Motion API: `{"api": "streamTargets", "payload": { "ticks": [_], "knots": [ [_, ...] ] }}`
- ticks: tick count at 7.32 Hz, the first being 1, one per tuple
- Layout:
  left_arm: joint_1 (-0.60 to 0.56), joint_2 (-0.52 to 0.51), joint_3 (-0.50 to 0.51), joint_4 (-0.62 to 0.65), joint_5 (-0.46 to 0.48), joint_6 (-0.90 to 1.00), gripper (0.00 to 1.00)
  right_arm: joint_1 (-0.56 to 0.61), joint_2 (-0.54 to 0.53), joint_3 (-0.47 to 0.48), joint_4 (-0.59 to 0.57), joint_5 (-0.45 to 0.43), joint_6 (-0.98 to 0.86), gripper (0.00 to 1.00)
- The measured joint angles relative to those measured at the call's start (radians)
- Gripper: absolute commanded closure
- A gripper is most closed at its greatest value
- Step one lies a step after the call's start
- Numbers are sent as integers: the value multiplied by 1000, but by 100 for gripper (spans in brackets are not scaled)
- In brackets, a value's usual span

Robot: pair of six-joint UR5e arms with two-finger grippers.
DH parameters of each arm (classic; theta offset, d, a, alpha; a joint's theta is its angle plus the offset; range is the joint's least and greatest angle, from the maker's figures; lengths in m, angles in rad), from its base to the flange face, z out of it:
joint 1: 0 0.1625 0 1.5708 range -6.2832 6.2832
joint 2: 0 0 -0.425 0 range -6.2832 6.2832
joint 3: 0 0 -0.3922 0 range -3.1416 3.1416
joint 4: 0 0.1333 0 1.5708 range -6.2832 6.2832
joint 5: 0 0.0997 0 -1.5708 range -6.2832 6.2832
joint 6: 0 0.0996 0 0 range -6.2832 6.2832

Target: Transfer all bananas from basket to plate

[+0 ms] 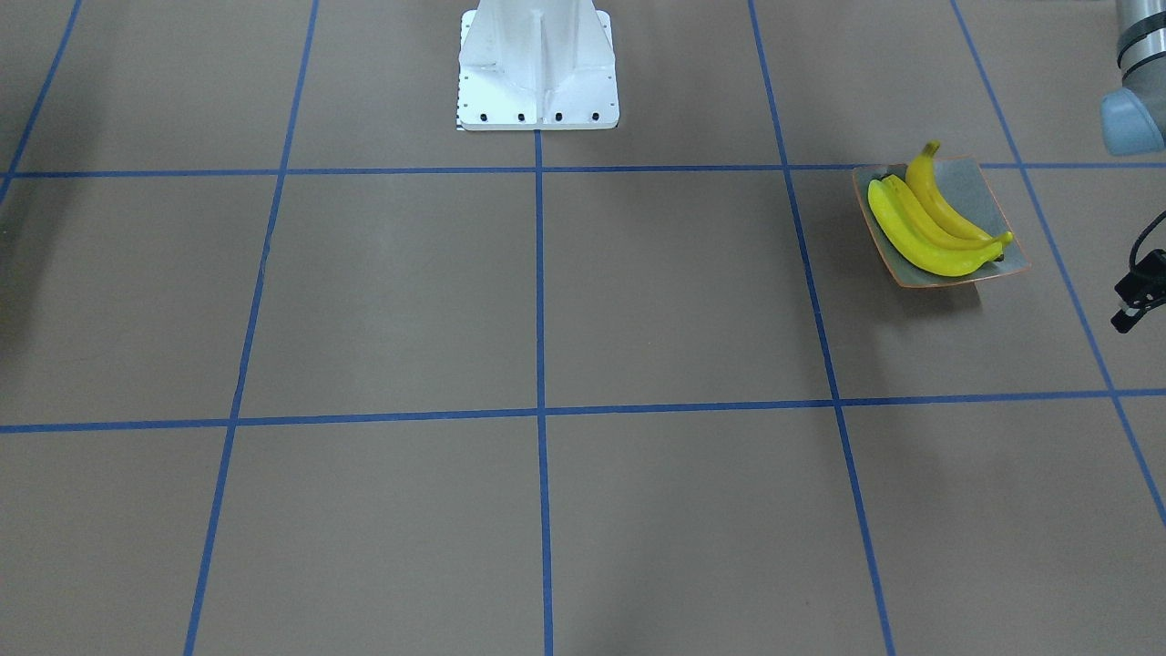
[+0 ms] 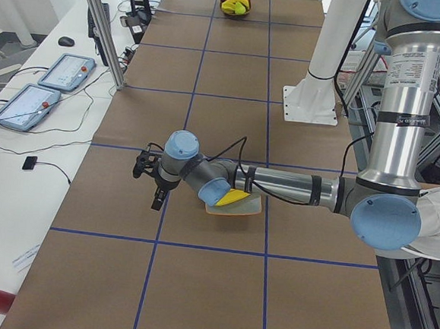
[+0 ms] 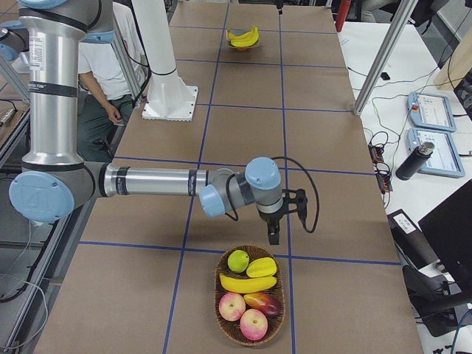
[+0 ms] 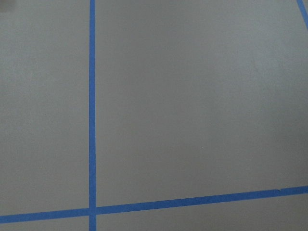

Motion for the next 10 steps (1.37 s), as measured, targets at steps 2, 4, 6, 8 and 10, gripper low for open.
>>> {"api": "streamTargets", "payload": {
  "ticks": [2,4,6,8,10],
  "knots": [
    [-1,1,-16,2,0,-14,1,31,-24,-64,2,22,-86,0],
    [-2,3,-33,2,-2,-48,1,35,-18,-119,4,24,-117,0],
    [-2,6,-46,3,-5,-55,1,34,-3,-156,15,17,-121,1],
    [-2,6,-50,4,-8,-58,1,21,12,-193,55,4,-117,4],
    [-2,6,-54,4,-9,-60,1,-5,34,-214,65,-4,-115,6]
  ]
}}
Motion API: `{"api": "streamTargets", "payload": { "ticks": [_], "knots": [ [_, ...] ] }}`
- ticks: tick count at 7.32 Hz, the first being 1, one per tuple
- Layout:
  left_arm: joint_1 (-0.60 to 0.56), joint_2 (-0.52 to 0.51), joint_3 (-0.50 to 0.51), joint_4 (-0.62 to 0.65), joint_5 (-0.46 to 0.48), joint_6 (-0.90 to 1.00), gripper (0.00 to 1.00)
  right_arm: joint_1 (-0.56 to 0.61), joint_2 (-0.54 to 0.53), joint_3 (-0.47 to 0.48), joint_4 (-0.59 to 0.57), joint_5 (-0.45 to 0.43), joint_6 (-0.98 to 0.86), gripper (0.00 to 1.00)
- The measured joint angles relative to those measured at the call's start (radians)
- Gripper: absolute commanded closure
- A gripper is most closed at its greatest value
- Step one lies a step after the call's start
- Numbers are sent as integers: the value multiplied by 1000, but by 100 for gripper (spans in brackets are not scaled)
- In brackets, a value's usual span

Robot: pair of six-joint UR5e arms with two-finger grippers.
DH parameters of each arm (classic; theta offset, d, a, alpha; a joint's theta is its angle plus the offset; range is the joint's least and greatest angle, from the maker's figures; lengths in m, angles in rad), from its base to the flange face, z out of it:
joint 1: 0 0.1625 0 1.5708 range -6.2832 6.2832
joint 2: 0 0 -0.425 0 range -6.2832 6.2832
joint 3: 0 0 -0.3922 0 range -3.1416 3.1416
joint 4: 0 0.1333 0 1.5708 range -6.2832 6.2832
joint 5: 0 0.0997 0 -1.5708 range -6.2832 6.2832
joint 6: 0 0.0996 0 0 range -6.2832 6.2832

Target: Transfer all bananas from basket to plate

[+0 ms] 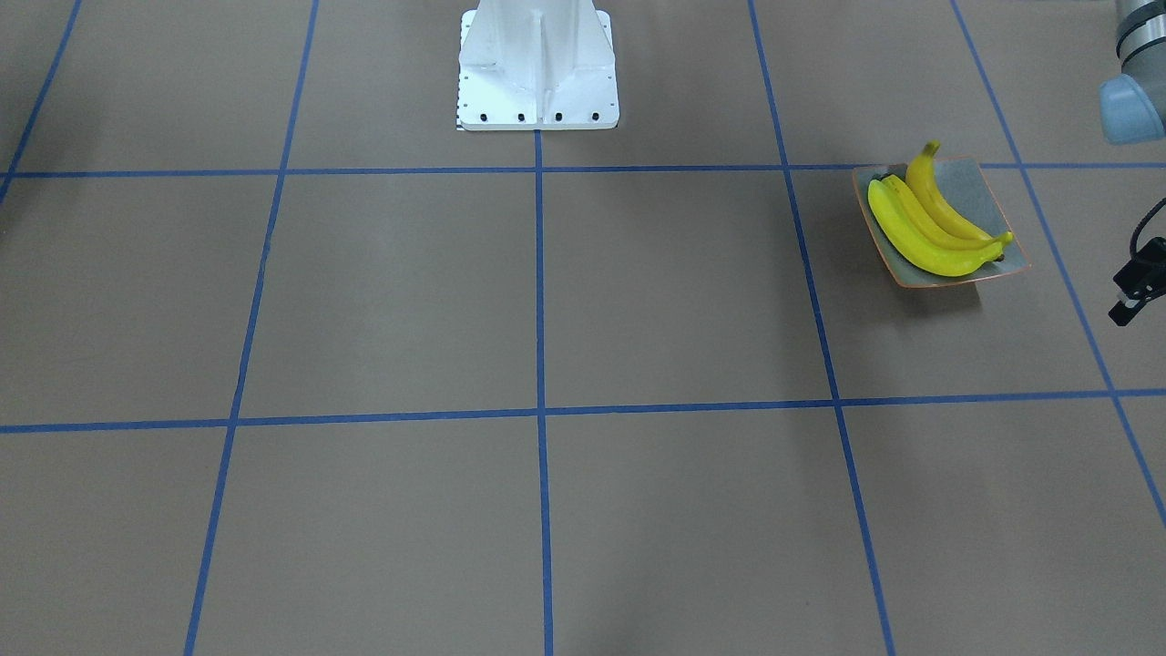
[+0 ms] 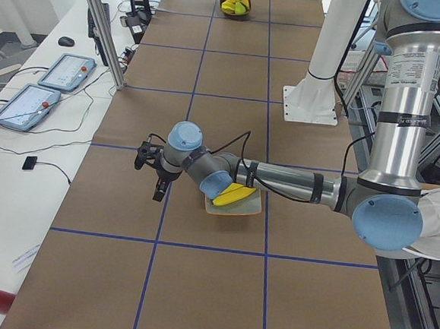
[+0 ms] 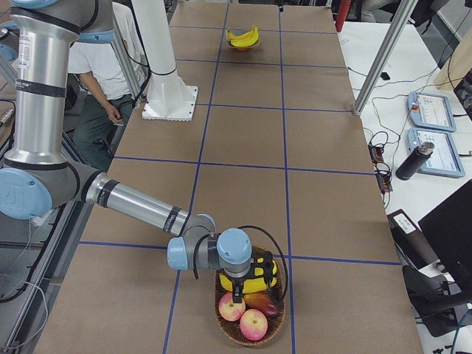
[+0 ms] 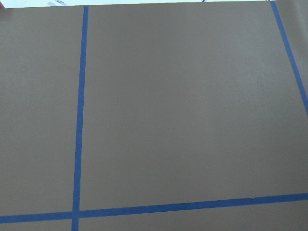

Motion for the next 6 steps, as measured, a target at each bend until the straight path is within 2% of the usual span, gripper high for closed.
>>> {"api": "streamTargets", "payload": {
  "ticks": [4,5,6],
  "knots": [
    [0,-3,-6,9,-1,-1,1,-36,30,-26,1,-11,0,11],
    [0,-7,-8,17,-1,-1,1,-36,30,-29,2,-20,-4,25],
    [0,-8,-12,21,-2,-9,1,-37,30,-31,3,-26,-6,47]
  ]
}}
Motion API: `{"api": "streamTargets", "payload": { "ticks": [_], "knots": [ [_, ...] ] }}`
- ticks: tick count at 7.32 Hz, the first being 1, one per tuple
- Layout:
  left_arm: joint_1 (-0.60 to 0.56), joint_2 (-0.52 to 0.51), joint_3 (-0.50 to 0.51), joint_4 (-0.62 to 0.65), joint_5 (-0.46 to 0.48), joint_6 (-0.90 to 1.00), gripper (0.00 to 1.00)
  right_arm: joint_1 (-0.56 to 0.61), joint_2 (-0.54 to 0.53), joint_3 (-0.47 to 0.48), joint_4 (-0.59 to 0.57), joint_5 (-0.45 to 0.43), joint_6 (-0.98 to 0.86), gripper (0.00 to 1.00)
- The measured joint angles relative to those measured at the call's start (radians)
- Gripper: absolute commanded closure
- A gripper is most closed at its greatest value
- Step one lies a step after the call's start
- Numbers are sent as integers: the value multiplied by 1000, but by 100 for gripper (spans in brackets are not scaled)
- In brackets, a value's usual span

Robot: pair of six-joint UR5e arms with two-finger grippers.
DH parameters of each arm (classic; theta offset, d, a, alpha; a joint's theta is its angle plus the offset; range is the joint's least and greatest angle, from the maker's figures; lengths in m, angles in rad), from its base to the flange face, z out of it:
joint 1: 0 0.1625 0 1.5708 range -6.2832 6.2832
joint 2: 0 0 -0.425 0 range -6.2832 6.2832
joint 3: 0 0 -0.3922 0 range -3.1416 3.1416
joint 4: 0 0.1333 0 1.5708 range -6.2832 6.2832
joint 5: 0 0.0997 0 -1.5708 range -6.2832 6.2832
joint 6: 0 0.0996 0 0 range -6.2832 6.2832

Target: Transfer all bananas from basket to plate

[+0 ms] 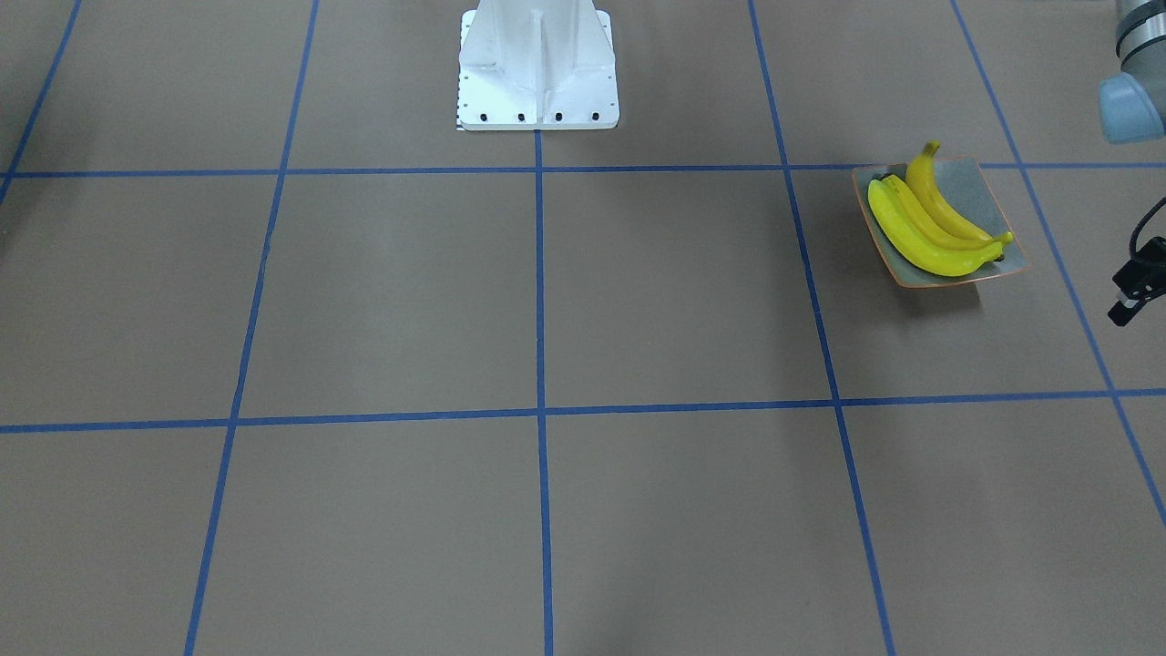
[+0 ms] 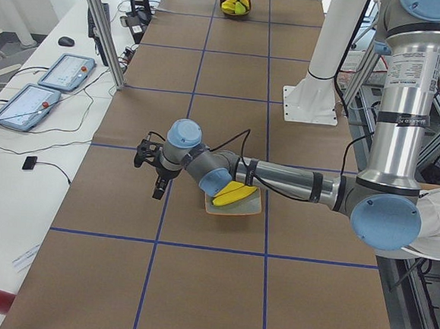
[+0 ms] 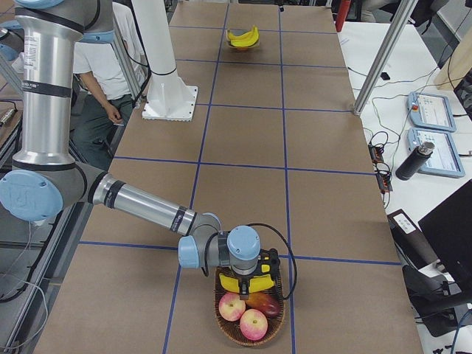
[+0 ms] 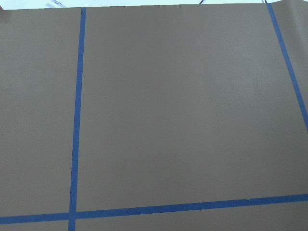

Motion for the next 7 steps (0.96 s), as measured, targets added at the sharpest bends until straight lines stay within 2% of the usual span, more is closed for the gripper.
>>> {"api": "streamTargets", "payload": {
  "ticks": [1,2,3,7],
  "knots": [
    [1,0,-5,2,-3,-20,1,0,0,-1,1,-6,-1,72],
    [1,-1,-10,3,-7,-37,1,0,-1,-2,1,-15,-2,90],
    [1,-1,-13,3,-12,-45,1,0,-1,-4,1,-22,-3,100],
    [0,2,-26,9,-35,-51,1,0,2,-1,1,-23,-24,100]
  ]
}}
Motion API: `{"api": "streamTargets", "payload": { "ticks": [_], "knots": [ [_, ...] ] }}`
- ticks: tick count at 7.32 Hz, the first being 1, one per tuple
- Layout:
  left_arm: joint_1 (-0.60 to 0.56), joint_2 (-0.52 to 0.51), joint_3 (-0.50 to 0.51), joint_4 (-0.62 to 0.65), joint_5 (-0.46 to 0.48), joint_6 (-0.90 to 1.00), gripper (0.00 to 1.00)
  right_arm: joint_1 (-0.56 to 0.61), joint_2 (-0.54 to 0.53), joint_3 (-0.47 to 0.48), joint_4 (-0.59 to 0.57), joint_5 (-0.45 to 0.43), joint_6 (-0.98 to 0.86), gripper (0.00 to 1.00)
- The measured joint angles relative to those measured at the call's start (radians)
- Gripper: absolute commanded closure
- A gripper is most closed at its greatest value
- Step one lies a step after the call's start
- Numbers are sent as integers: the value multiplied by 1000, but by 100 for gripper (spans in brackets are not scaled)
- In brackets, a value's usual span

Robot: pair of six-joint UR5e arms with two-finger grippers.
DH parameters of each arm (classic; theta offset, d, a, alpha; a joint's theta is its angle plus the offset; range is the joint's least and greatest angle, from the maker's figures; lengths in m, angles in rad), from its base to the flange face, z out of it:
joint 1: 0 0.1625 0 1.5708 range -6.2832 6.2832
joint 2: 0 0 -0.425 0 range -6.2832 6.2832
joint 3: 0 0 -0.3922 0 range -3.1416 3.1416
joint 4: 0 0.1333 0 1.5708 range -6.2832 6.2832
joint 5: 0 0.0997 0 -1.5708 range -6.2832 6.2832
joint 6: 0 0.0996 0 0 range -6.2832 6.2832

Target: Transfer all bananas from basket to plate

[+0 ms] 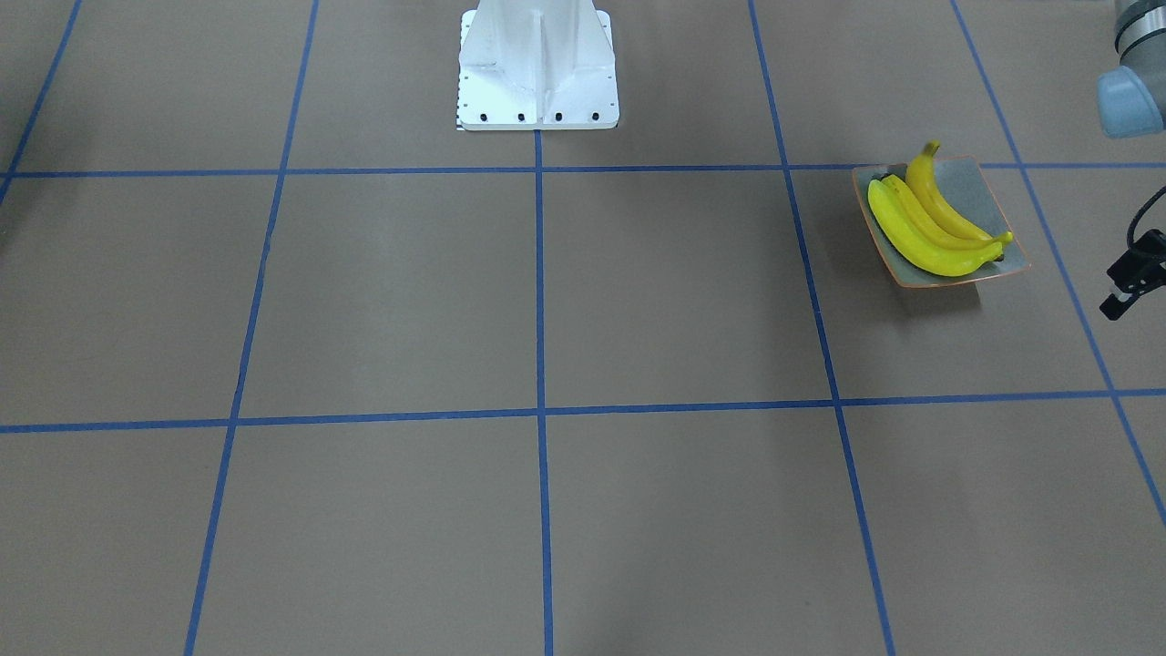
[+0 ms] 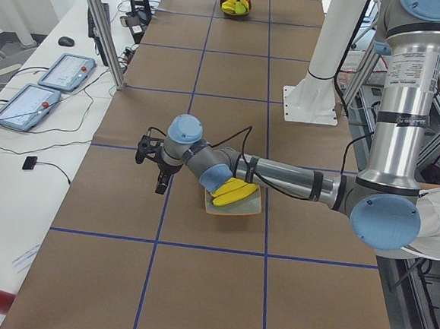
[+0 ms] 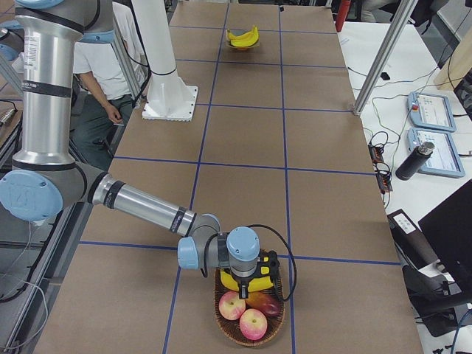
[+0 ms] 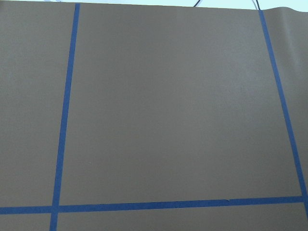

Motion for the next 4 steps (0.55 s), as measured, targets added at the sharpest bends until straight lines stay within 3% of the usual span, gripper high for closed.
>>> {"api": "streamTargets", "payload": {
  "ticks": [4],
  "knots": [
    [0,5,-3,2,-11,0,1,3,4,14,-1,8,-33,100]
  ]
}}
